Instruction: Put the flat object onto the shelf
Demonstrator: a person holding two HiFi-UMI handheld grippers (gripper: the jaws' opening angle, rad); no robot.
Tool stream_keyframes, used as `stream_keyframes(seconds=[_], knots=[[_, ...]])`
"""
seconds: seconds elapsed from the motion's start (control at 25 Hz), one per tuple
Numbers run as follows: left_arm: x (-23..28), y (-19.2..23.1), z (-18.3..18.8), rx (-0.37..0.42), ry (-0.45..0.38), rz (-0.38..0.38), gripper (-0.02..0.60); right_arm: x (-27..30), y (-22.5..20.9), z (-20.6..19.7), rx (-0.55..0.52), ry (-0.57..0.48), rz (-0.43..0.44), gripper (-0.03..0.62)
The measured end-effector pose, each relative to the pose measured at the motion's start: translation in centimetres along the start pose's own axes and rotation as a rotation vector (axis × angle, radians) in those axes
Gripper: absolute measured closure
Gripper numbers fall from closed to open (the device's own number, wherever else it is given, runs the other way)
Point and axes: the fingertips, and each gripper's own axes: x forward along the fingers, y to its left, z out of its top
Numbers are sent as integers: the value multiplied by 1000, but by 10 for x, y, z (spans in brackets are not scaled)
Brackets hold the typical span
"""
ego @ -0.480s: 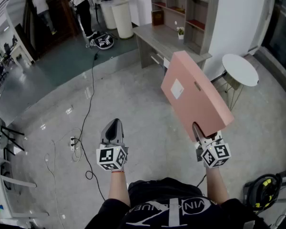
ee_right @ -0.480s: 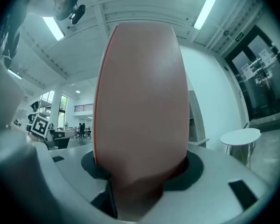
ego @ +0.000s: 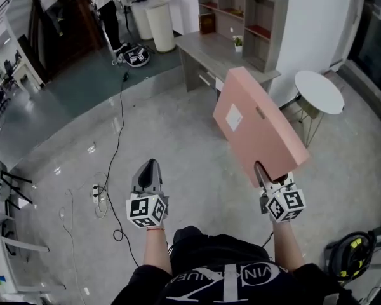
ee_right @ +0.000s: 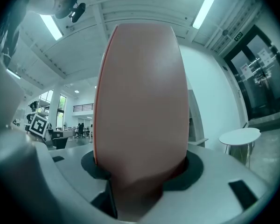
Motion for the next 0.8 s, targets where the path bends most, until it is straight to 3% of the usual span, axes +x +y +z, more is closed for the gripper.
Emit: stream_keyframes(seconds=[0.4,0.8], knots=[[28,20,-6,15,33,2,569,30,-16,-4,64,-17,-12,318],[141,87,-25,-51,57,-1,569,152,-32,-13,96,7,-27,318]])
